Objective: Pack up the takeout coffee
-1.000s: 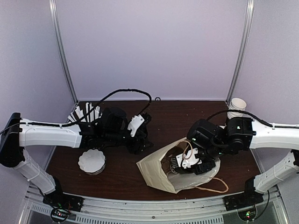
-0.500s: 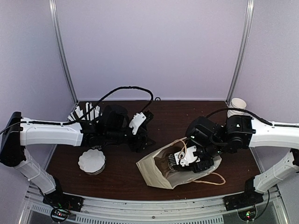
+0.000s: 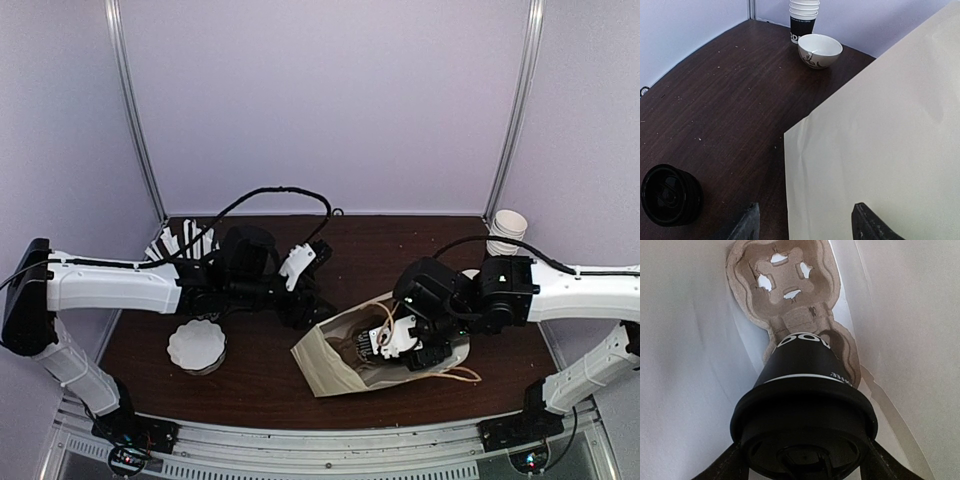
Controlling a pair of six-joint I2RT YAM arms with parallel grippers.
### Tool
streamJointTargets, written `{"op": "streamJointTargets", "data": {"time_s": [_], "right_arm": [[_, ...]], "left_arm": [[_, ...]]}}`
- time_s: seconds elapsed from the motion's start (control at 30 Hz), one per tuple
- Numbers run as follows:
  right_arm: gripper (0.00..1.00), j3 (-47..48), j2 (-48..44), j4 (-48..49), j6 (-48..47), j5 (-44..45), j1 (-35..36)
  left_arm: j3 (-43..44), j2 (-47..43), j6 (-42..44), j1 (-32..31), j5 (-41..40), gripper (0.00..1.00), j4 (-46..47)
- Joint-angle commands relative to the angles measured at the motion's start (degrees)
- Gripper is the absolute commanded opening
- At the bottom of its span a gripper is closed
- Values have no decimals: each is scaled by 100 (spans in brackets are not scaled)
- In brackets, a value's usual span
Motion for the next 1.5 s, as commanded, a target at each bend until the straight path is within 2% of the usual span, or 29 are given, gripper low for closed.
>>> {"op": "streamJointTargets", "data": {"time_s": [0.0,0.2,0.4,0.67,0.9,1.1,1.47], "right_arm": [[44,-77,-84,-226,40,143,-23],[41,-243,34,-446,-308,33,-23],[42,208,146,-763,-655,-119,-23],[43,169,-437,-1347,-672,-478,-14],[44,-419,-669,-651,-966,18,180],[43,-623,-849,-622,-797,130,218],[44,-1171,-1796,-145,-1345,-289,303]], "left_arm": [[96,68,-80,-38,130,66,305],[191,31,-8,-53,-31,66,94],[170,-148,42,-48,-306,66,-43],[199,-238,213,-48,-374,66,-47],[54,-204,247,-43,-430,66,91],[14,-181,363,-32,-492,66,80],[119,34,464,57,-400,66,56]]}}
